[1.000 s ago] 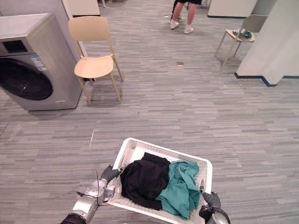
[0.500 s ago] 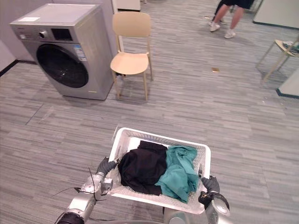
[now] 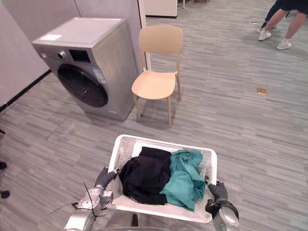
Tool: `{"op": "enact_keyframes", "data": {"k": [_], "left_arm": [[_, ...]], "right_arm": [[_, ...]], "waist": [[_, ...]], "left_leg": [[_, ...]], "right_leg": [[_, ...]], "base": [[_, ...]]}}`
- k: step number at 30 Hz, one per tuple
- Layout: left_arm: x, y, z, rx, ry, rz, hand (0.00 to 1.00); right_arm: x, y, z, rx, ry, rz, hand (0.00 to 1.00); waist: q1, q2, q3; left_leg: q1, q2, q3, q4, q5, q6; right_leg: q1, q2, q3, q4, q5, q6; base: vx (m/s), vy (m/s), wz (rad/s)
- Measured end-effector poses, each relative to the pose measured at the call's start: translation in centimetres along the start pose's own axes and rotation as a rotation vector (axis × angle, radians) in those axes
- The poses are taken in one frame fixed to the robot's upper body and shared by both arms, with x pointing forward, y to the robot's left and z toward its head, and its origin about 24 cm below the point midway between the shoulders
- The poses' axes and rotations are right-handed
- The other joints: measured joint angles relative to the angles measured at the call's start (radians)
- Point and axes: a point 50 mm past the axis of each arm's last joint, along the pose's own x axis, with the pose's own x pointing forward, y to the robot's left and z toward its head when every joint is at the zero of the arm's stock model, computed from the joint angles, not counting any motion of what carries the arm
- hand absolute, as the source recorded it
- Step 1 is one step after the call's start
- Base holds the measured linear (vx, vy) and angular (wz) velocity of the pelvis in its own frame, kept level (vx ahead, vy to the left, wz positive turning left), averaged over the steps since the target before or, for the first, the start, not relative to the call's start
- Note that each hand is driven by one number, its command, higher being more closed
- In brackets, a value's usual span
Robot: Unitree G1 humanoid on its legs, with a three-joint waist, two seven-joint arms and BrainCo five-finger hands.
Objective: Pick up the laundry basket with both hands and put the clothes into the washing machine.
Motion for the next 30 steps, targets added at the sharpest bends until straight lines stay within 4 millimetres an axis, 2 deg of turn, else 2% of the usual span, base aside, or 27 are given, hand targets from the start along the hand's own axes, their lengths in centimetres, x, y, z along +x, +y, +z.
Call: {"op": "enact_keyframes", "data": {"k": [1,2,3,4,5,6,7,8,9,10,11,12,13,14,15,16,17,19,20,21,22,23,24,27,28,29,30], "left_arm": [[-0.1,0.1,-0.1,-0.003,0.002,0.006,1.00],[-0.1,0.3,-0.2,-0.008,0.004,0.013,1.00],[-0.1,0.4,-0.2,-0.022,0.005,0.023,1.00],[-0.1,0.3,-0.2,-0.032,0.004,0.028,1.00],[-0.1,0.1,-0.2,-0.042,0.000,0.028,1.00],[-0.1,-0.1,-0.2,-0.048,0.000,0.024,1.00],[-0.1,-0.2,-0.6,-0.050,0.015,0.022,1.00],[0.4,0.3,-0.7,-0.027,0.035,0.031,1.00],[0.6,0.4,-0.4,-0.025,0.031,0.031,1.00],[0.4,0.6,-0.6,-0.025,0.036,0.040,1.00],[0.0,1.1,-0.7,-0.026,0.030,0.054,1.00],[-0.2,1.1,-0.8,-0.019,0.027,0.049,1.00],[-0.7,0.8,-0.9,-0.019,0.026,0.042,1.00],[-0.6,1.4,-0.8,-0.002,0.019,0.053,1.00],[-0.1,1.4,-0.2,0.001,0.005,0.053,1.00],[0.0,1.3,0.0,-0.005,0.000,0.054,1.00],[0.2,1.0,0.4,-0.009,-0.010,0.050,1.00],[0.3,0.9,0.5,-0.013,-0.013,0.051,1.00],[0.3,0.9,0.6,-0.012,-0.019,0.051,1.00],[0.3,0.9,0.8,-0.012,-0.030,0.048,1.00],[0.3,0.8,1.0,-0.013,-0.038,0.047,1.00],[0.1,0.9,1.3,-0.013,-0.054,0.046,1.00],[0.1,0.7,1.0,-0.025,-0.042,0.048,1.00],[-0.4,0.4,0.0,-0.056,-0.009,0.059,1.00],[-0.5,0.4,-0.1,-0.063,-0.007,0.062,1.00],[-0.6,0.4,-0.3,-0.066,-0.001,0.064,1.00],[-0.6,0.3,-0.3,-0.071,0.001,0.061,1.00]], "right_arm": [[0.1,0.2,0.1,-0.004,0.002,0.006,1.00],[0.3,0.4,0.2,-0.010,0.005,0.014,1.00],[0.5,0.7,0.7,-0.026,-0.002,0.025,1.00],[0.6,0.8,0.9,-0.033,-0.008,0.029,1.00],[0.8,0.8,1.3,-0.042,-0.021,0.032,1.00],[0.8,0.6,1.4,-0.048,-0.024,0.028,1.00],[0.9,0.4,1.3,-0.056,-0.014,0.022,1.00],[1.2,0.8,0.9,-0.056,0.005,0.014,1.00],[1.4,1.2,1.0,-0.048,0.006,0.020,1.00],[1.4,1.4,0.8,-0.045,0.011,0.025,1.00],[1.3,1.8,0.6,-0.050,0.022,0.033,1.00],[1.1,1.6,0.3,-0.050,0.024,0.030,1.00],[0.9,1.3,0.1,-0.055,0.024,0.028,1.00],[0.7,1.4,-0.3,-0.042,0.030,0.027,1.00],[1.0,2.0,0.4,-0.037,0.006,0.045,1.00],[1.1,2.1,0.7,-0.042,-0.002,0.048,1.00],[1.0,1.9,1.0,-0.045,-0.012,0.047,1.00],[0.5,1.9,1.2,-0.045,-0.031,0.043,1.00],[0.3,1.9,1.3,-0.042,-0.042,0.041,1.00],[0.0,1.9,1.5,-0.041,-0.059,0.042,1.00],[-0.1,1.9,1.7,-0.042,-0.068,0.044,1.00],[-0.2,1.9,1.8,-0.041,-0.082,0.044,1.00],[-0.2,1.7,1.6,-0.047,-0.078,0.037,1.00],[-0.1,1.6,2.0,-0.103,-0.075,0.053,1.00],[-0.1,1.5,2.0,-0.104,-0.072,0.051,1.00],[-0.1,1.4,1.9,-0.106,-0.068,0.049,1.00],[-0.2,1.3,1.9,-0.106,-0.069,0.047,1.00]], "waist": [[0.001,-0.001,0.001],[0.002,-0.007,0.007],[0.003,-0.010,0.011],[0.003,-0.011,0.011],[0.009,-0.011,0.011],[0.017,-0.002,0.007],[0.024,-0.002,0.007],[0.018,-0.050,-0.001],[0.017,-0.062,0.005],[0.021,-0.066,0.008],[0.040,-0.063,0.013],[0.041,-0.071,0.003],[0.040,-0.079,-0.017],[0.017,-0.114,-0.020],[0.006,-0.137,-0.016],[0.003,-0.123,-0.006],[-0.006,-0.089,0.016],[-0.010,-0.045,0.023],[-0.010,-0.036,0.021],[-0.016,-0.032,0.020],[-0.025,-0.035,0.020],[-0.040,-0.060,0.006],[-0.037,-0.085,0.001],[-0.007,-0.039,-0.015],[-0.004,-0.032,-0.015],[-0.005,-0.023,-0.019],[-0.010,-0.009,-0.021]], "left_leg": [[-0.051,0.010,0.015,-0.069,-0.015,0.021],[-0.085,0.004,0.042,-0.234,-0.023,0.033],[-0.089,-0.012,0.070,-0.472,-0.019,0.028],[-0.084,-0.032,0.070,-0.619,-0.001,0.013],[-0.058,-0.073,0.043,-0.927,0.081,-0.023],[-0.038,-0.094,0.014,-1.046,0.130,-0.033],[-0.020,-0.120,-0.039,-1.105,0.295,-0.020],[-0.015,-0.165,-0.031,-1.068,0.264,0.047],[-0.037,-0.164,-0.020,-0.974,0.252,0.063],[-0.046,-0.147,-0.002,-0.895,0.227,0.059],[-0.082,-0.133,0.032,-0.705,0.167,0.046],[-0.071,-0.172,0.040,-0.717,0.143,0.033],[0.029,-0.213,0.076,-0.878,0.115,0.135],[0.075,-0.262,0.071,-0.909,0.079,0.148],[0.129,-0.301,0.074,-0.922,0.054,0.180],[0.164,-0.302,0.071,-0.929,0.043,0.177],[0.257,-0.297,0.062,-0.978,0.040,0.176],[0.378,-0.272,0.050,-1.049,0.040,0.176],[0.423,-0.260,0.042,-1.074,0.040,0.176],[0.455,-0.240,0.039,-1.085,0.025,0.151],[0.467,-0.233,0.034,-1.086,0.007,0.132],[0.483,-0.236,0.026,-1.085,-0.045,0.089],[0.506,-0.242,0.010,-1.068,-0.086,0.064],[0.491,-0.191,-0.005,-0.982,-0.084,0.050],[0.486,-0.183,-0.006,-0.960,-0.080,0.044],[0.472,-0.169,-0.012,-0.925,-0.071,0.030],[0.449,-0.156,-0.023,-0.856,-0.050,-0.005]], "right_leg": [[0.036,-0.002,0.027,-0.020,-0.010,0.018],[0.077,-0.015,0.054,-0.036,-0.022,0.040],[0.103,-0.026,0.073,-0.035,-0.027,0.048],[0.111,-0.036,0.083,-0.030,-0.032,0.058],[0.131,-0.054,0.111,-0.016,-0.055,0.098],[0.141,-0.055,0.129,-0.010,-0.065,0.115],[0.173,-0.068,0.176,-0.006,-0.078,0.139],[0.166,-0.130,0.206,0.032,-0.068,0.158],[0.145,-0.140,0.252,0.099,-0.004,0.200],[0.150,-0.139,0.273,0.119,0.048,0.187],[0.163,-0.115,0.284,0.172,0.172,0.151],[0.151,-0.128,0.269,0.232,0.225,0.152],[0.089,-0.130,0.267,0.409,0.346,0.236],[0.028,-0.158,0.265,0.568,0.362,0.254],[-0.132,-0.175,0.267,0.839,0.330,0.286],[-0.189,-0.174,0.263,0.917,0.296,0.288],[-0.275,-0.173,0.229,1.002,0.192,0.234],[-0.387,-0.171,0.151,0.970,0.062,0.175],[-0.432,-0.161,0.116,0.889,0.021,0.165],[-0.471,-0.145,0.091,0.724,-0.007,0.189],[-0.476,-0.138,0.075,0.618,-0.004,0.200],[-0.474,-0.140,0.042,0.399,0.080,0.178],[-0.471,-0.150,0.035,0.368,0.109,0.097],[-0.416,-0.102,0.019,0.299,0.086,0.070],[-0.406,-0.095,0.020,0.290,0.084,0.064],[-0.391,-0.089,0.017,0.278,0.082,0.059],[-0.354,-0.088,0.002,0.250,0.076,0.051]], "base": [[0.60,0.009,-0.53],[0.63,0.062,-0.61],[0.56,0.087,-0.61],[0.61,0.135,-0.74],[0.53,0.145,-0.62],[0.69,0.227,-0.89],[0.71,0.255,-0.59],[0.84,0.301,-0.59],[0.85,0.281,-0.31],[0.85,0.267,-0.71],[0.58,0.176,-0.56],[0.58,0.267,-0.57],[0.41,0.218,0.08],[0.72,0.235,0.22],[0.52,0.072,0.32],[0.59,0.075,0.07],[0.36,0.079,-0.09],[0.42,0.076,-0.06],[0.46,0.005,0.11],[0.36,-0.055,0.29],[0.35,-0.100,0.64],[0.40,-0.131,0.66],[0.41,-0.128,0.46],[0.42,-0.143,-0.03],[0.36,-0.127,-0.12],[0.33,-0.107,0.03],[0.31,-0.092,0.15]]}}
